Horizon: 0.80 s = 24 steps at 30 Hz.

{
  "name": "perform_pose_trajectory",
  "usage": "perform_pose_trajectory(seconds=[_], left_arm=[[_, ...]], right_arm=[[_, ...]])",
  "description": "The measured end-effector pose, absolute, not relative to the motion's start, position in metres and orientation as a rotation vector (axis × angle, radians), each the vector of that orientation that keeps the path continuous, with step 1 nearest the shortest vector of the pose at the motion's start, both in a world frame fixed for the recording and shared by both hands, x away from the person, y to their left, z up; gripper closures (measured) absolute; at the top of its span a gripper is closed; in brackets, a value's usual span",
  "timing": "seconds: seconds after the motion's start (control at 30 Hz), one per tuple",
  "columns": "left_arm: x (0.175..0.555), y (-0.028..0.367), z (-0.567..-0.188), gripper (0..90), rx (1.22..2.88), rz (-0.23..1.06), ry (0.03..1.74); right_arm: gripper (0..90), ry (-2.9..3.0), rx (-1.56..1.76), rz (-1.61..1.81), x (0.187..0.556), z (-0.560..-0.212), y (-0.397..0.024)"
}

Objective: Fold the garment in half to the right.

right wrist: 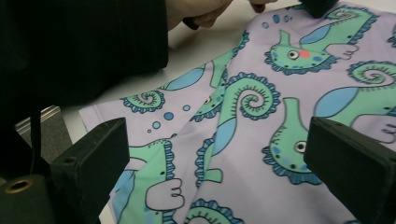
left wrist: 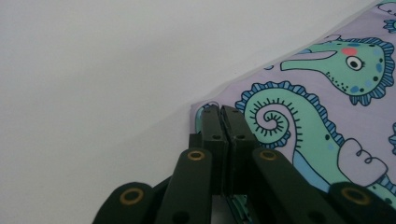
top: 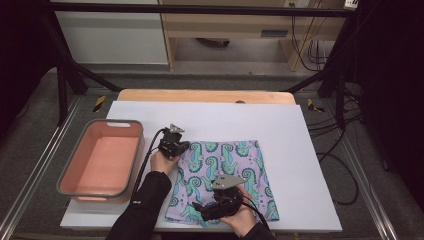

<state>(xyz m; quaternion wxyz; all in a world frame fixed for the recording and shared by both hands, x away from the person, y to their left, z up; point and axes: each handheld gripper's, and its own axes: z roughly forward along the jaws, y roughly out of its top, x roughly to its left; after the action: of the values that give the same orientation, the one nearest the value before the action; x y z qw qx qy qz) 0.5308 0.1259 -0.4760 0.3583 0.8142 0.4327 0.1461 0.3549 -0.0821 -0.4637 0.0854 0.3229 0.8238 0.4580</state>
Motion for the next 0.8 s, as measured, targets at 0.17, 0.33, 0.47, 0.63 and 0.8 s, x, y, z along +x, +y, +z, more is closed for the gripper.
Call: perform_pose_trajectory(seconds=[0.17,0.33,0.47,0.63,0.8], left_arm=[[0.532,0.124,-0.474,88.4,2.128,0.384,1.110],[0.531,0.126,-0.476,88.4,2.096,0.373,1.115],[0.531,0.126,-0.476,88.4,2.110,0.381,1.112],[0.531,0.126,-0.476,88.5,2.101,0.371,1.114],[0.532,0.128,-0.477,88.5,2.094,0.359,1.111]], right_arm=[[11.2,2.477,0.975,1.379,0.353,-0.467,-0.076],[13.9,2.500,0.942,1.339,0.346,-0.470,-0.067],[19.1,2.527,0.903,1.318,0.339,-0.472,-0.059],[26.8,2.552,0.850,1.274,0.329,-0.477,-0.048],[31.2,2.567,0.818,1.234,0.324,-0.482,-0.041]])
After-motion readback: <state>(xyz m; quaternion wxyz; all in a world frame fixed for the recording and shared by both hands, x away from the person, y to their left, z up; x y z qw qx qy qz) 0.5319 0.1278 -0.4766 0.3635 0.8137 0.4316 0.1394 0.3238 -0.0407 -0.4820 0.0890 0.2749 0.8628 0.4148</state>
